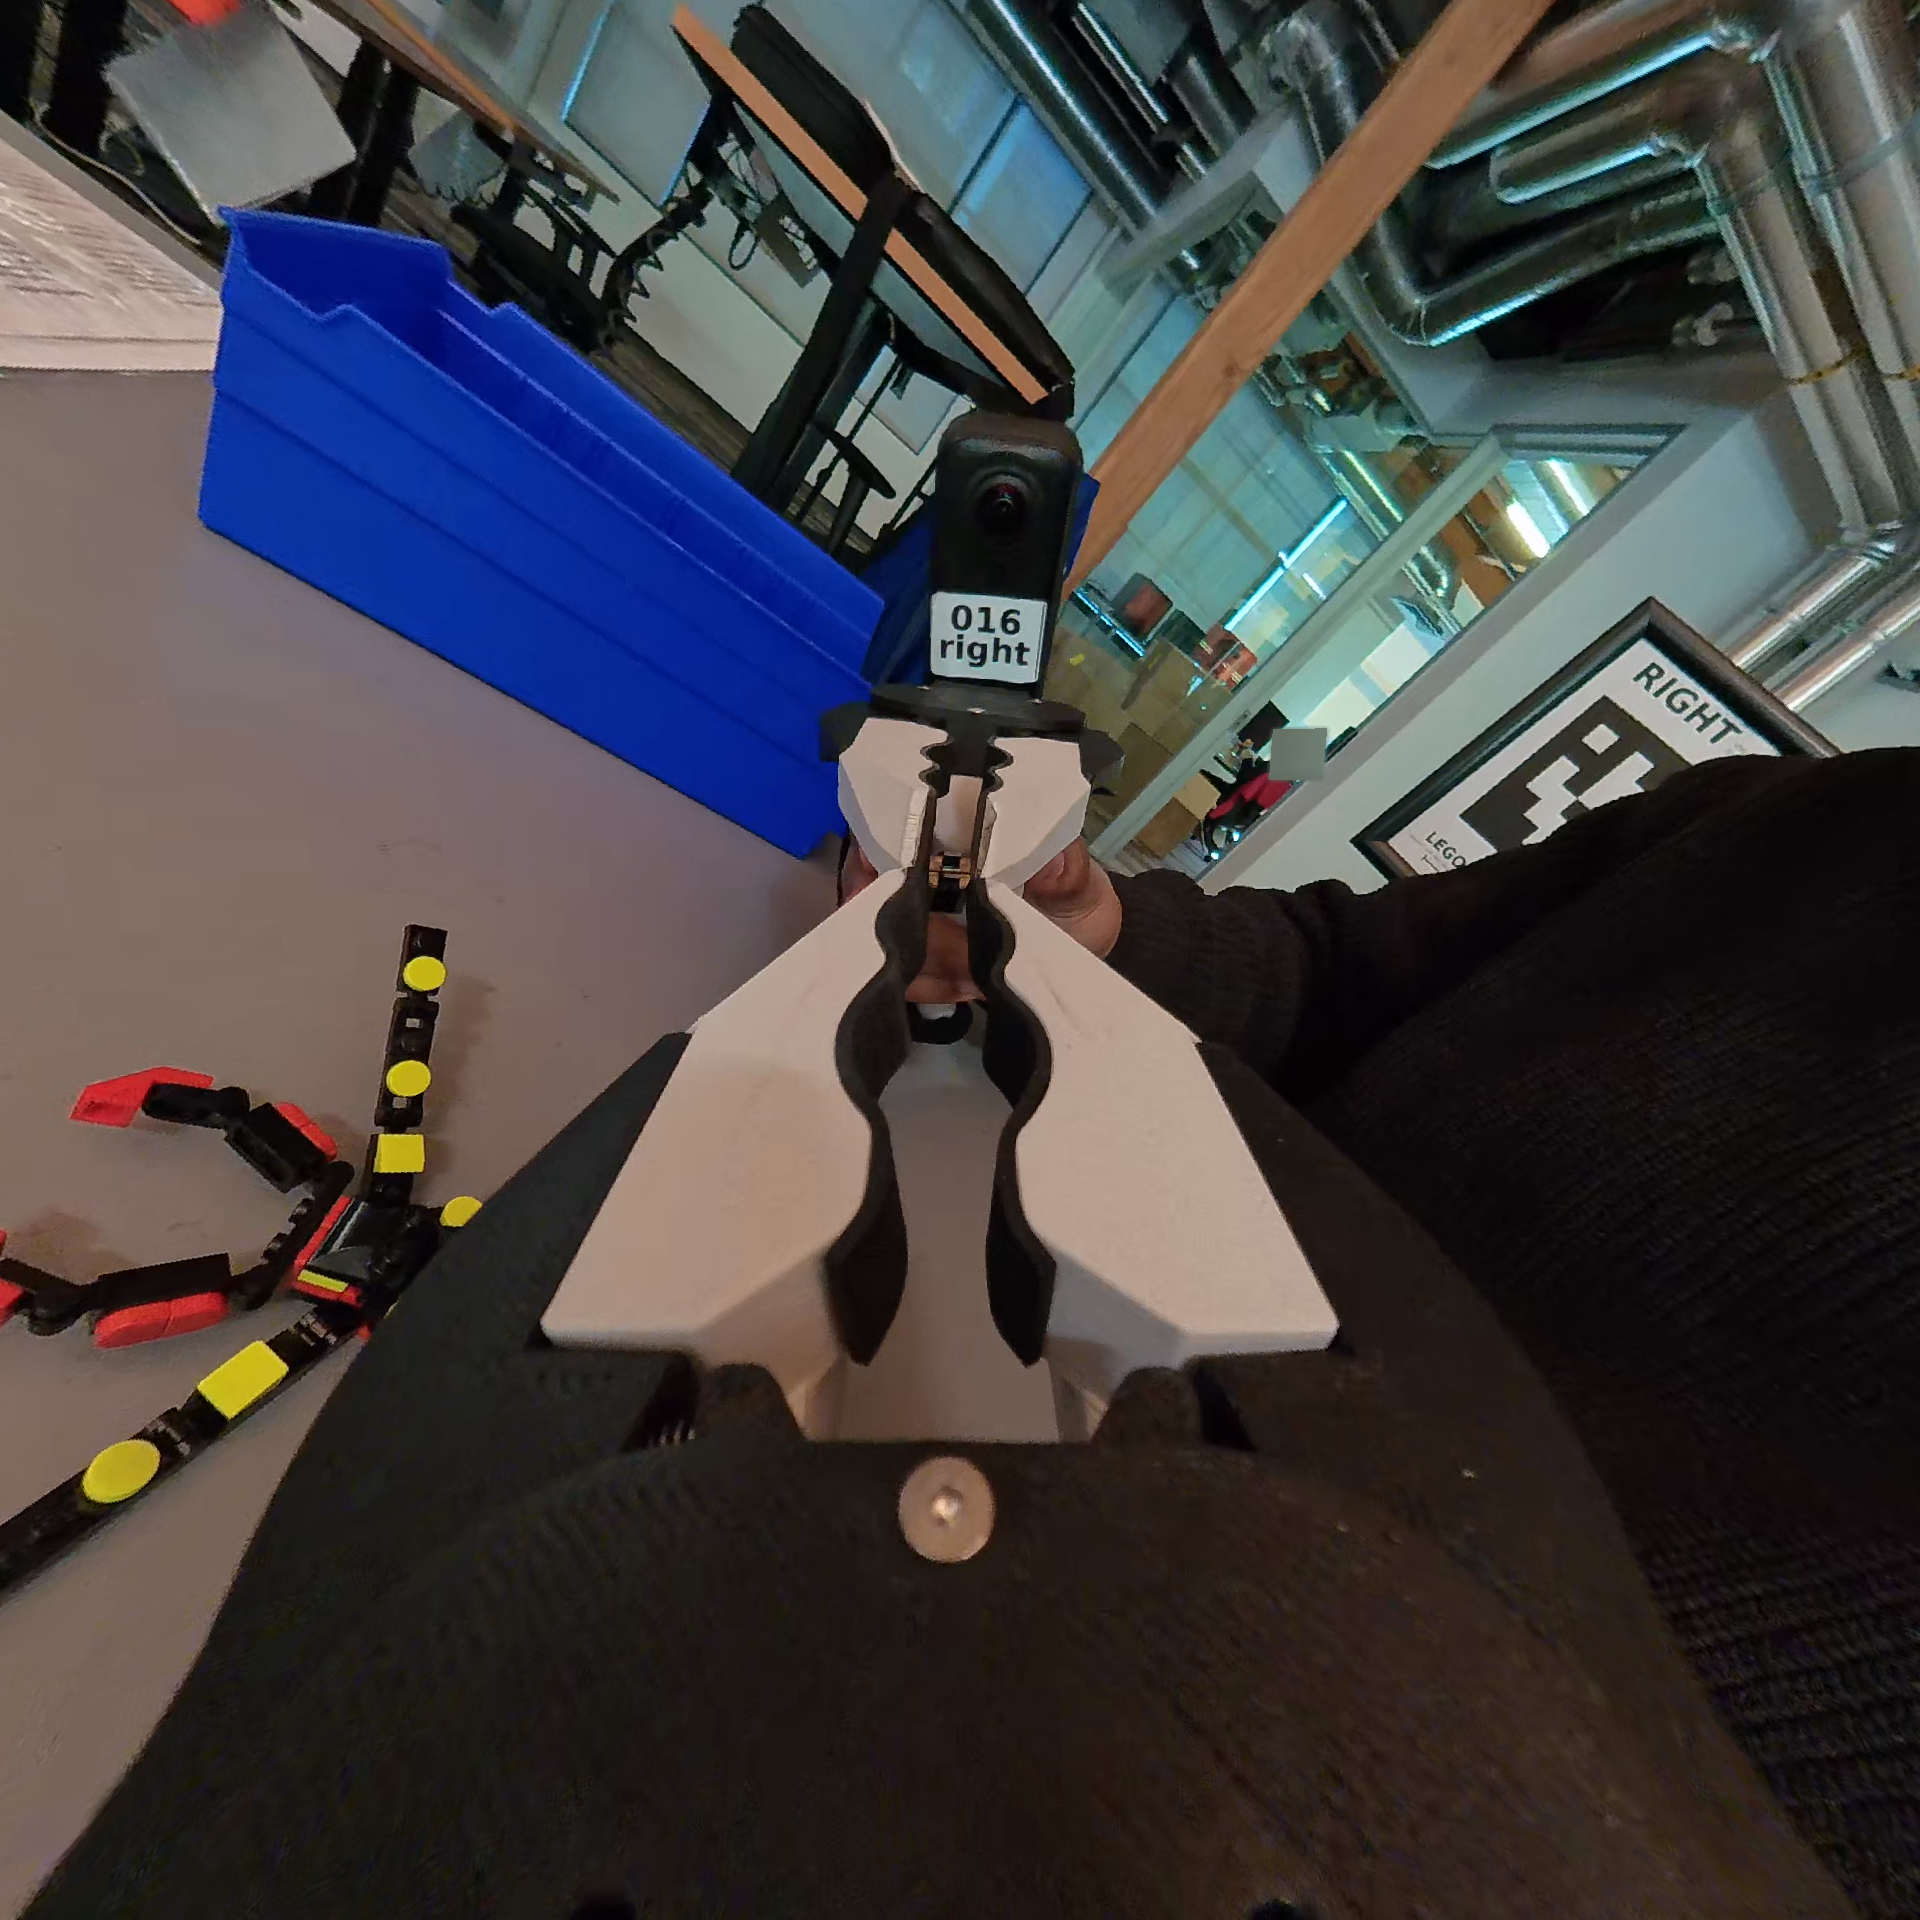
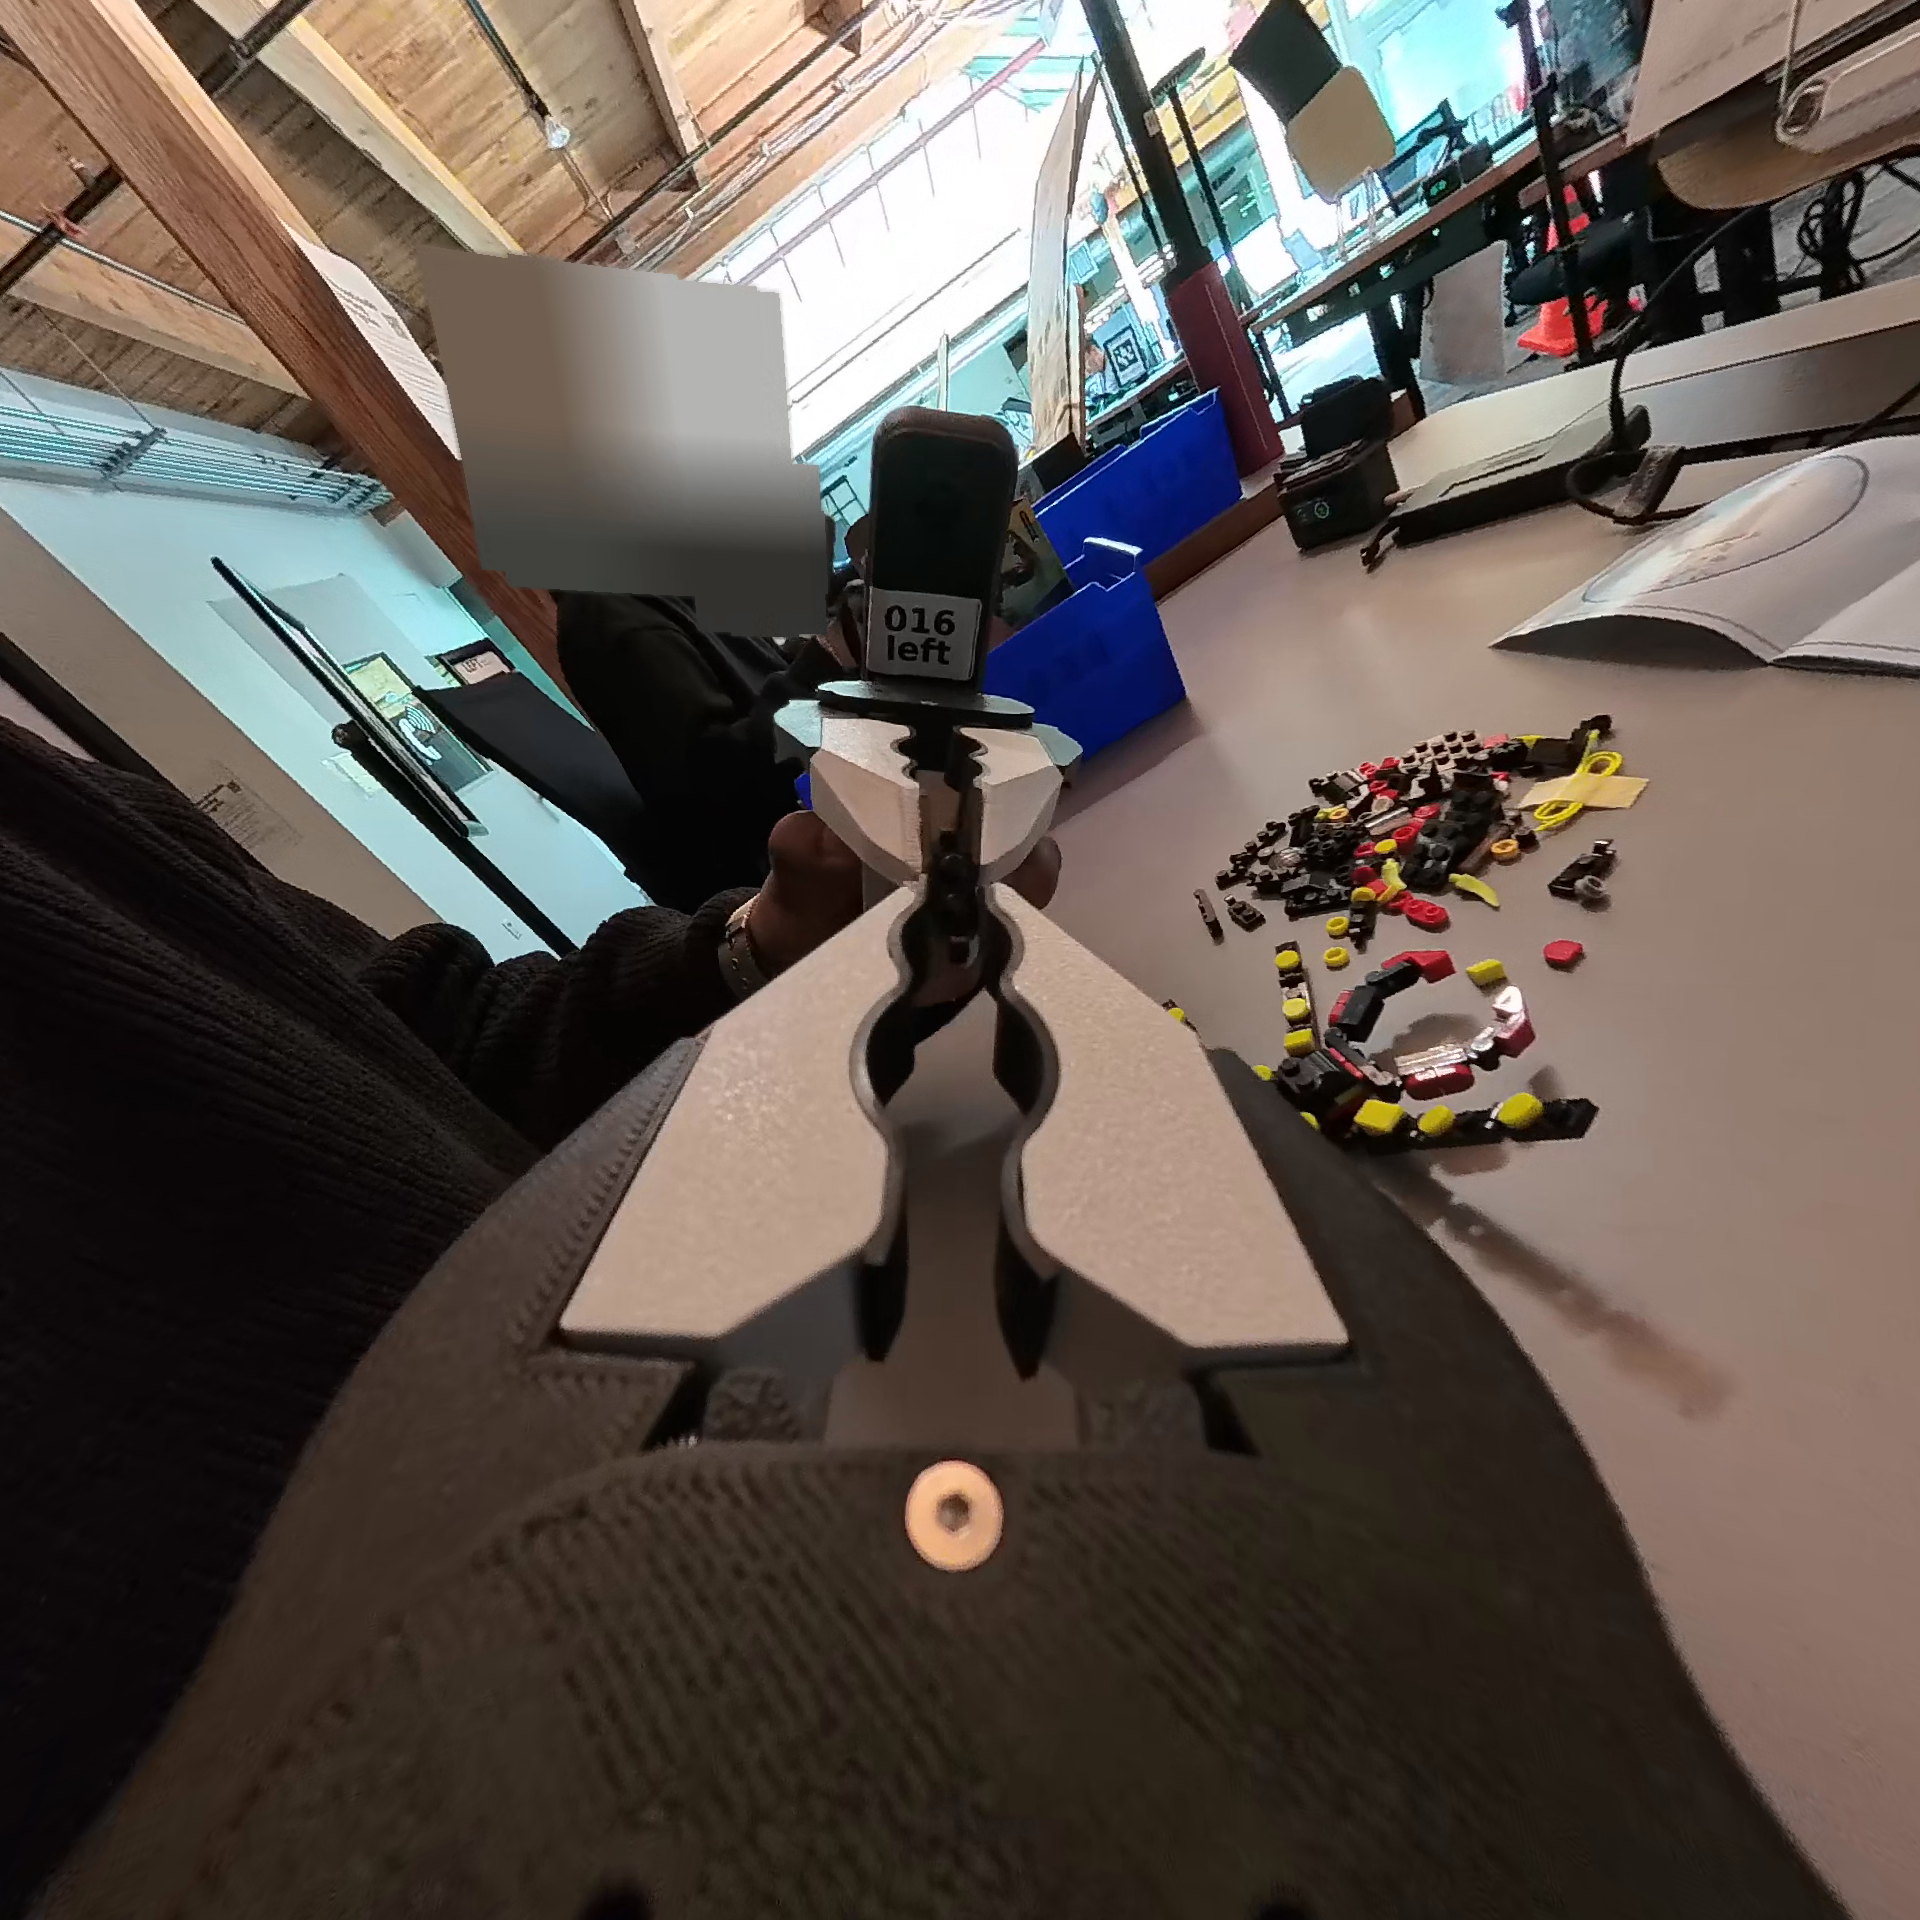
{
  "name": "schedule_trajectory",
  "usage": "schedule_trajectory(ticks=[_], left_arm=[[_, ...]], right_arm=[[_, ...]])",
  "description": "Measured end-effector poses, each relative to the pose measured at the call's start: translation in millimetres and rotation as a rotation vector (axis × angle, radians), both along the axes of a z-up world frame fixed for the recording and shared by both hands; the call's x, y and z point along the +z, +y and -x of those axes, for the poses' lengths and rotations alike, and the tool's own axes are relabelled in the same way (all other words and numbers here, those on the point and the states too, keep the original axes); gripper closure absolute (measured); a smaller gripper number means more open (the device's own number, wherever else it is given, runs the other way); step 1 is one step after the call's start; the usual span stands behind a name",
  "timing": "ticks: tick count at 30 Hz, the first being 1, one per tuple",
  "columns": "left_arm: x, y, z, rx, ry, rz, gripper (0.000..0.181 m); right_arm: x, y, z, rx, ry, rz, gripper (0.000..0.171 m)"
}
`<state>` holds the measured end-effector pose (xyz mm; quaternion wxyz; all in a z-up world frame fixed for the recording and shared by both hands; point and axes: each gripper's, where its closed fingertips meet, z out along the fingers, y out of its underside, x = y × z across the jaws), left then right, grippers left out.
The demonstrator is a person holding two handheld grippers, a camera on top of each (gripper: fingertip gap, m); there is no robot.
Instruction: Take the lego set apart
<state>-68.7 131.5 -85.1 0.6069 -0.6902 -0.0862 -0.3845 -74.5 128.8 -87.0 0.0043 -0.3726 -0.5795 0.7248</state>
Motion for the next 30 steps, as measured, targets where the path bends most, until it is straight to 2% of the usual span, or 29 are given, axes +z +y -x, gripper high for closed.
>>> schedule_trajectory(ticks=[9, 16, 23, 25, 26, 28, 30], left_arm=[[0, 1, 0, 0.001, -0.004, -0.008, 0.176], [1, 0, -3, 0.001, 0.013, 0.018, 0.176], [0, 3, -4, 0.057, 0.088, 0.058, 0.176], [-26, 7, -28, -0.038, 0.211, 0.179, 0.181], [-34, 14, -45, -0.073, 0.274, 0.202, 0.181], [-13, 23, -61, -0.107, 0.222, 0.116, 0.181], [-20, 23, -54, -0.077, 0.245, 0.142, 0.181]], right_arm=[[1, 2, -1, -0.007, -0.018, -0.022, 0.164], [3, 3, -4, -0.036, 0.0, -0.129, 0.164], [11, 12, -2, -0.088, -0.045, 0.009, 0.165], [31, 39, 6, -0.183, -0.027, 0.194, 0.171], [33, 55, 11, -0.213, -0.04, 0.213, 0.171], [21, 69, 11, -0.274, -0.013, 0.052, 0.171], [30, 63, 5, -0.23, -0.007, 0.119, 0.171]])
